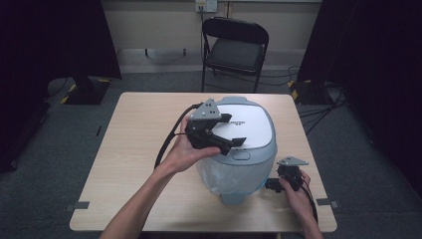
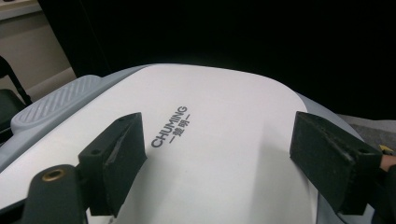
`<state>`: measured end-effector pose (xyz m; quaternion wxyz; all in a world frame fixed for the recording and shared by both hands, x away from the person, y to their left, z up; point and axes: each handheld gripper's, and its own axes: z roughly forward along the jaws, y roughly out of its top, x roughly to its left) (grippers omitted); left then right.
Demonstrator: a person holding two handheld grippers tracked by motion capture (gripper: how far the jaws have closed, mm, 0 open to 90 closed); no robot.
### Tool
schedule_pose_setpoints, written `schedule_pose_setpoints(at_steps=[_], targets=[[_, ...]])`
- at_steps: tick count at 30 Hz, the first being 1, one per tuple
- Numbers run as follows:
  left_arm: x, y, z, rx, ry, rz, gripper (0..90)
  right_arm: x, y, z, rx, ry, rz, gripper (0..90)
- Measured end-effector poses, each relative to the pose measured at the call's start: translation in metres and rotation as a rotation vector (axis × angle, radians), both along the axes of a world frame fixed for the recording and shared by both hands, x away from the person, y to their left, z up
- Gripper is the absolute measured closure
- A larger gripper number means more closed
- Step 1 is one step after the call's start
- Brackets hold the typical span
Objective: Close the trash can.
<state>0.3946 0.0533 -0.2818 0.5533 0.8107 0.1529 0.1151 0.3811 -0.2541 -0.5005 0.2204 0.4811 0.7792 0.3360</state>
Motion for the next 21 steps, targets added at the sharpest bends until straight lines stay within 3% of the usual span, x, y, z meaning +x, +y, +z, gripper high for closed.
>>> schedule_pose_setpoints(at_steps=[9,10,21], targets=[[-0.0007,0.0002,-0.0012,0.000,-0.009,-0.010,18.1,-0.0003,0.0002,-0.0001,0.001,0.000,-0.003,12.0],[-0.0025,-0.0010,-0.0020,0.032,-0.046,-0.005,18.5,-0.0003,0.0002,-0.0001,0.001,0.000,-0.003,12.1],[-0.0040,-0.0008,-0.0030,0.010,-0.025,0.001,17.8,-0.0002,0.0002,0.0000,0.001,0.001,-0.003,12.1]])
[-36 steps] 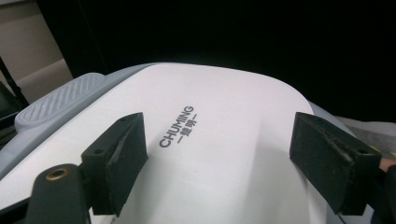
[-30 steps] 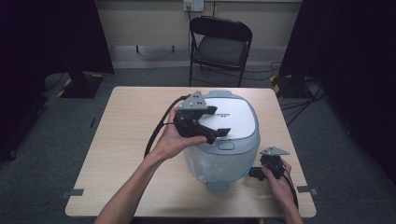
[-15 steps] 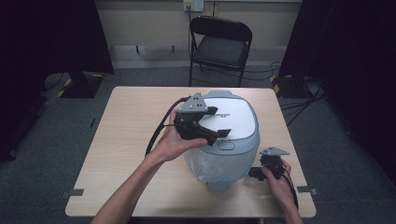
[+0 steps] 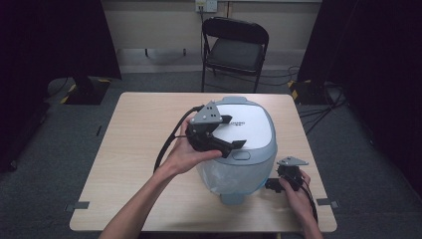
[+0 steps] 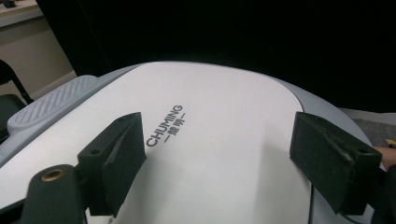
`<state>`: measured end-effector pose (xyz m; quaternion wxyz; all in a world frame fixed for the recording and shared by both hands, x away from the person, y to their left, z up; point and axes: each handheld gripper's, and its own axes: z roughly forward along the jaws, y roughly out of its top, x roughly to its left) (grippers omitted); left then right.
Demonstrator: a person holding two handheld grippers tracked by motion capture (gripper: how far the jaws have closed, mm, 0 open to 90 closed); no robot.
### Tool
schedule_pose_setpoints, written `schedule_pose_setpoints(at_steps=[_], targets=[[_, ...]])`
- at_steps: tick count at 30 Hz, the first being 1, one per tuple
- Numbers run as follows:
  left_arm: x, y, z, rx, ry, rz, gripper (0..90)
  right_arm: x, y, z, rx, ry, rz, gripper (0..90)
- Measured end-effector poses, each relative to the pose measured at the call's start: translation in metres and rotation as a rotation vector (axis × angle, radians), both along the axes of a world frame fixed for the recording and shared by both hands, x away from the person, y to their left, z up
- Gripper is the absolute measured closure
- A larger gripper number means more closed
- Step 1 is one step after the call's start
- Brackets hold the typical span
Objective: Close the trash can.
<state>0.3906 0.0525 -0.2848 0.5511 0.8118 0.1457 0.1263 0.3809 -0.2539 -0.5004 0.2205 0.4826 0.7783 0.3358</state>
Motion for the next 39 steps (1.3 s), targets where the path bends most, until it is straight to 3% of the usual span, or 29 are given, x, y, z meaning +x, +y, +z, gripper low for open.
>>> schedule_pose_setpoints(at_steps=[4,7,11,16,25,31,39], targets=[[0.004,0.001,0.002,0.001,0.017,0.016,18.9,0.000,0.000,0.000,0.000,0.000,0.000,12.1],[0.006,0.005,0.003,-0.027,0.051,0.020,19.8,0.000,0.000,0.000,0.000,0.000,0.000,12.1],[0.007,0.015,0.003,-0.053,0.047,0.051,20.2,0.000,0.000,0.000,0.000,0.000,0.000,12.1],[0.010,0.047,0.001,-0.097,0.037,0.128,20.9,0.000,0.000,0.000,0.000,0.000,0.000,12.1],[0.013,0.108,-0.012,-0.091,0.039,0.284,20.1,0.000,0.000,0.000,0.000,0.000,0.000,12.1],[0.013,0.139,-0.040,-0.048,0.081,0.370,19.8,0.000,0.000,0.000,0.000,0.000,0.000,12.1],[0.010,0.170,-0.101,0.034,0.203,0.456,19.4,0.000,0.000,0.000,0.000,0.000,0.000,12.1]])
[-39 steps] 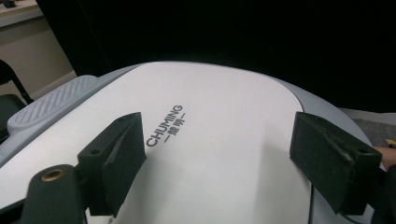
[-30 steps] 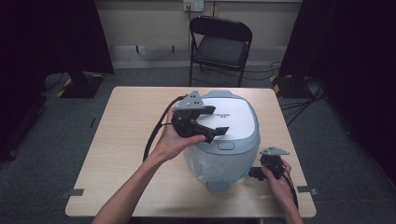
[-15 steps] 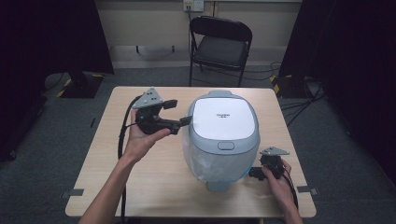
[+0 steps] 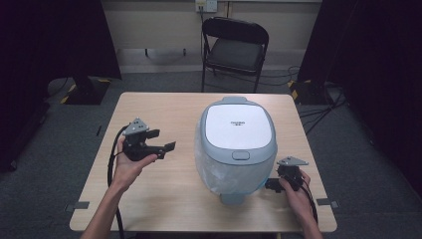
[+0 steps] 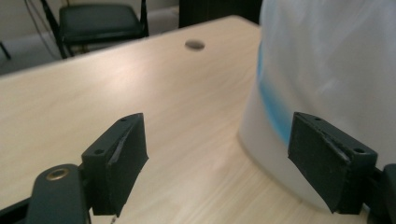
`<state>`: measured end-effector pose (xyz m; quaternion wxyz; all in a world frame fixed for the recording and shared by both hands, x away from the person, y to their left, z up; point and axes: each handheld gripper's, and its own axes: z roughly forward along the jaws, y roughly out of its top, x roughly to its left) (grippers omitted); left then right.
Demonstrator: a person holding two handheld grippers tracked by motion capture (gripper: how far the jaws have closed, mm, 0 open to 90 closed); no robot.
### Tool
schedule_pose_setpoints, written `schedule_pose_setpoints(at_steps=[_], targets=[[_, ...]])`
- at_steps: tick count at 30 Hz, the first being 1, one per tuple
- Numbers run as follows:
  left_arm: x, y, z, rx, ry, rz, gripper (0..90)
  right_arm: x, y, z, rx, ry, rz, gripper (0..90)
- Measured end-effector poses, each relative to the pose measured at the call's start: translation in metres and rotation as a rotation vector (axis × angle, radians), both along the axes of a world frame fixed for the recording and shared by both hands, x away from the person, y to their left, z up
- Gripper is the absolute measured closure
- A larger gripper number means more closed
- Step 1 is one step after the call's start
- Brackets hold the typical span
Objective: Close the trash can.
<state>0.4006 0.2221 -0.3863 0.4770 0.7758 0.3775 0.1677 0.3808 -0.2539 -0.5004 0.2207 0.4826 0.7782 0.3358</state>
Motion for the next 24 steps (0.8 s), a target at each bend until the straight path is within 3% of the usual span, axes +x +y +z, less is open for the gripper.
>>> schedule_pose_setpoints(at_steps=[6,8,11,17,19,24], targets=[[-0.006,0.022,-0.046,0.054,0.099,0.059,19.5,0.000,0.000,0.000,0.001,0.001,-0.003,12.1],[-0.007,0.030,-0.061,0.096,0.136,0.083,19.6,0.000,0.000,0.000,0.001,0.001,-0.003,12.1],[-0.006,0.039,-0.079,0.107,0.196,0.100,20.5,0.000,0.000,0.000,0.001,0.001,-0.003,12.1],[-0.013,0.040,-0.105,0.222,0.225,0.106,20.7,0.000,0.000,0.000,0.000,0.000,-0.002,12.1],[-0.017,0.037,-0.109,0.257,0.174,0.110,18.2,0.000,0.000,0.000,0.001,0.001,-0.003,12.1],[-0.017,0.039,-0.112,0.247,0.152,0.119,14.5,0.000,0.000,0.000,0.001,0.001,-0.003,12.1]])
